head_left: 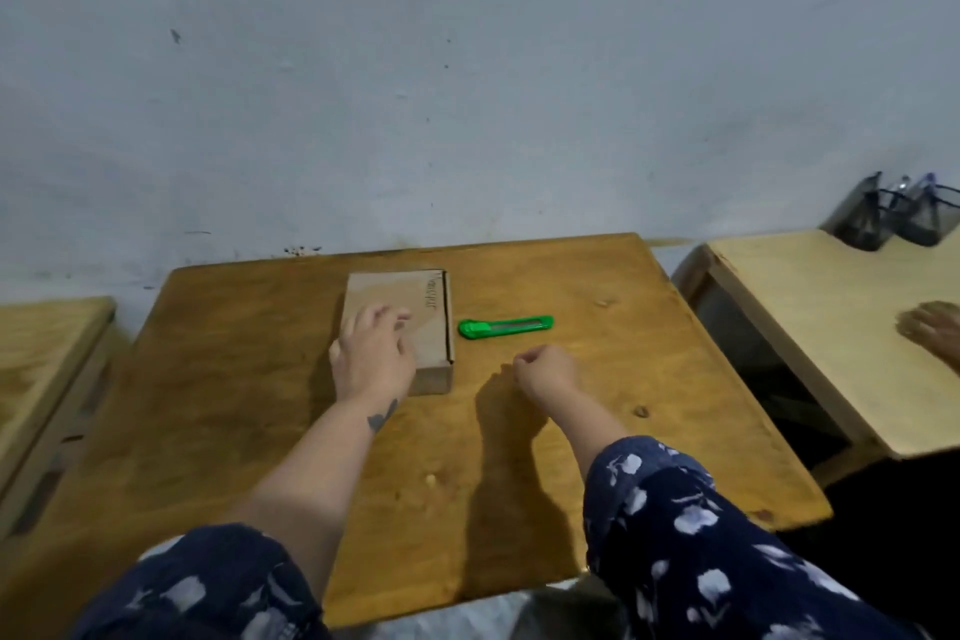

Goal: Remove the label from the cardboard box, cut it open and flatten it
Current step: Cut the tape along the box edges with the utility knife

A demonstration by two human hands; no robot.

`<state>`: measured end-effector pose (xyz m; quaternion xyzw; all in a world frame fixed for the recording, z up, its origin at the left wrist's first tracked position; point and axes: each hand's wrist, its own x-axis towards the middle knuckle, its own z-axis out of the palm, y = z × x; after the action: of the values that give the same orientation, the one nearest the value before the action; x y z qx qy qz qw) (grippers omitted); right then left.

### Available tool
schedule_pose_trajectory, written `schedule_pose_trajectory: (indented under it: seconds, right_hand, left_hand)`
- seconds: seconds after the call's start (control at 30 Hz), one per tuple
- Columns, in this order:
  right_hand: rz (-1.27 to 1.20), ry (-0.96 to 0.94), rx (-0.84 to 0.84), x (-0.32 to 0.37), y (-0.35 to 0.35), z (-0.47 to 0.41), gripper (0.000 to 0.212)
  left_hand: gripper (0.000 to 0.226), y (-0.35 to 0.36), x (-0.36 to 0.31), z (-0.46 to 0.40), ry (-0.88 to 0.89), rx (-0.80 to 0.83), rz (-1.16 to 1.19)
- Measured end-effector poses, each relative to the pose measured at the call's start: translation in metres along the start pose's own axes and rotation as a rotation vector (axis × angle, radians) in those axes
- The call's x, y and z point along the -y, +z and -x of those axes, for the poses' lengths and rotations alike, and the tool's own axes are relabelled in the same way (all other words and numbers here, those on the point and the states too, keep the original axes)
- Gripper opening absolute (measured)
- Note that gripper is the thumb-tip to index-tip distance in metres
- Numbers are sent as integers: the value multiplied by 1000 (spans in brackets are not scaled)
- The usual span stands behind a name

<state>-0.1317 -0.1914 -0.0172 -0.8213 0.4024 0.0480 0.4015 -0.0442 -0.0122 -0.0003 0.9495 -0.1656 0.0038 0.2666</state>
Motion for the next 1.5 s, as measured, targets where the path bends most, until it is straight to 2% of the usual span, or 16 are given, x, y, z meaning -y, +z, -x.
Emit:
schedule_pose_trajectory:
  seconds: [0.13, 0.23, 0.37, 0.43, 0.47, 0.53, 0.6, 0.67, 0.8, 0.93, 1.0, 1.13, 1.2, 1.23, 1.37, 1.5]
  right_hand:
    - [-30, 145, -109, 13, 20, -28, 30]
    - [-3, 258, -167, 21, 31, -51, 44]
    - [96, 371, -331, 39, 42, -75, 66]
    - [162, 416, -361, 45, 47, -87, 76]
    - [203, 425, -342, 48, 50, -92, 76]
    - [237, 386, -280, 54, 53, -101, 60]
    - [164, 275, -240, 62, 50, -100, 35]
    - [36, 155, -205, 67, 46, -101, 21]
    - [-422, 70, -20, 81, 27, -89, 34]
    - [-1006, 90, 412, 83, -5, -71, 41]
    - [-1131, 56, 561, 78, -19, -63, 47]
    - [-1173, -2, 696, 62, -31, -49, 57]
    - [-1195, -22, 747, 54, -33, -44, 74]
    - [-1199, -25, 760, 51, -33, -43, 76]
    - [-1125, -30, 670, 51, -28, -31, 53]
    - [-1094, -83, 543, 48, -22, -23, 44]
  left_hand:
    - [47, 5, 26, -33, -24, 50, -82]
    - [63, 15, 36, -45, -55, 143, -134]
    - [68, 24, 38, -43, -58, 92, -170]
    - [68, 25, 39, -43, -55, 71, -174]
    - [68, 25, 39, -43, -53, 66, -175]
    - [68, 25, 39, -43, -54, 62, -175]
    - [68, 25, 39, -44, -56, 55, -172]
    - [67, 25, 39, -44, -55, 46, -167]
    - [67, 26, 38, -43, -57, 39, -169]
    - [67, 25, 37, -44, -56, 37, -180]
    - [67, 25, 36, -44, -49, 47, -204]
    - [67, 22, 35, -45, -43, 80, -213]
    - [68, 20, 34, -45, -42, 100, -214]
    - [68, 20, 33, -45, -43, 110, -217]
    - [68, 17, 33, -43, -40, 136, -218]
    - [68, 19, 32, -28, -27, 139, -207]
